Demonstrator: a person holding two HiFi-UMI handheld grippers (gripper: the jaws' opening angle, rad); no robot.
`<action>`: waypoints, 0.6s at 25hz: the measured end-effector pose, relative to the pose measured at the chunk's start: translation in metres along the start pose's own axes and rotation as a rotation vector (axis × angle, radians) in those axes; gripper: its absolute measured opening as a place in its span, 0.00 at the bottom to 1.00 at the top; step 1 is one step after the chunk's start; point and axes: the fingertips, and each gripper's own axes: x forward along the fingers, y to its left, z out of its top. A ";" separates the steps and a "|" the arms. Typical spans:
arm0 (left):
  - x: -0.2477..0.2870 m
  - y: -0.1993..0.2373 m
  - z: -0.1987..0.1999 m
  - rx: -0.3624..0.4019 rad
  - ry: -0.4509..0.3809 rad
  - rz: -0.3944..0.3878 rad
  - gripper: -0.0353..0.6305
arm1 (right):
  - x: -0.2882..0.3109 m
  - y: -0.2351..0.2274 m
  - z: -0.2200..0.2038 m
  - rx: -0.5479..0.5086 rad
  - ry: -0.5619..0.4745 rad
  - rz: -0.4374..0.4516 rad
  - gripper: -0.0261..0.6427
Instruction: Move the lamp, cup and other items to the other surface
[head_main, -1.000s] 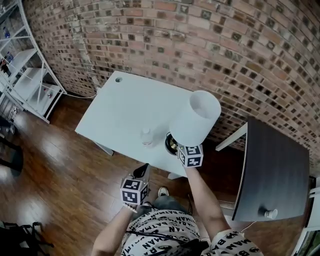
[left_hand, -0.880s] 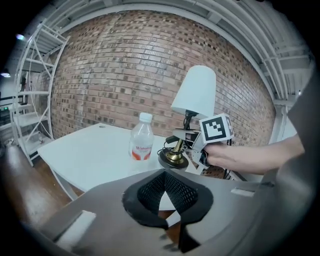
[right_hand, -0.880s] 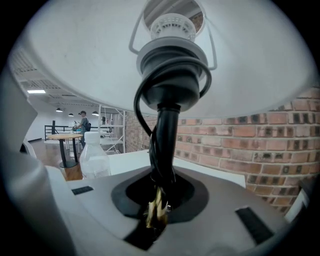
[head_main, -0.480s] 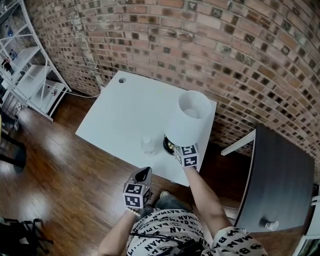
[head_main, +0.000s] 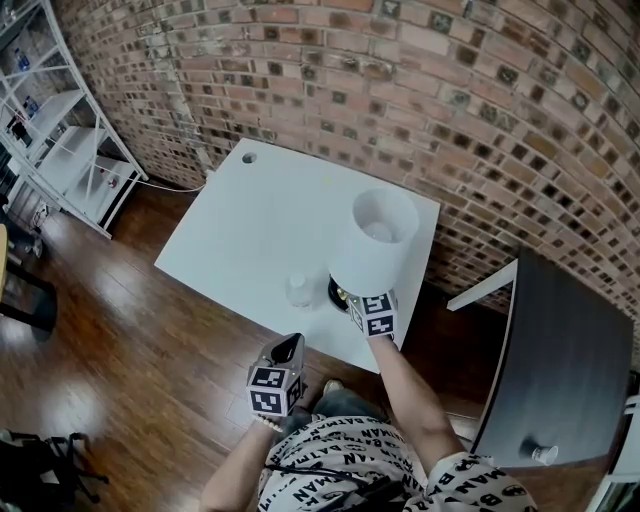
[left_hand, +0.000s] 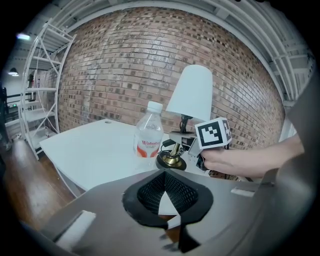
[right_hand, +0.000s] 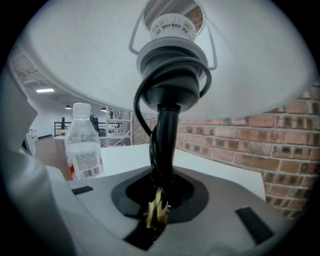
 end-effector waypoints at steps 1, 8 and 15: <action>0.000 0.000 -0.001 -0.004 0.000 0.000 0.06 | 0.000 0.001 -0.001 -0.004 0.000 0.002 0.13; -0.002 0.001 -0.007 -0.014 0.008 -0.004 0.06 | -0.003 0.006 -0.008 -0.013 -0.008 -0.006 0.14; -0.003 -0.001 -0.004 -0.003 0.003 -0.017 0.06 | -0.007 0.005 -0.009 0.013 -0.030 -0.027 0.13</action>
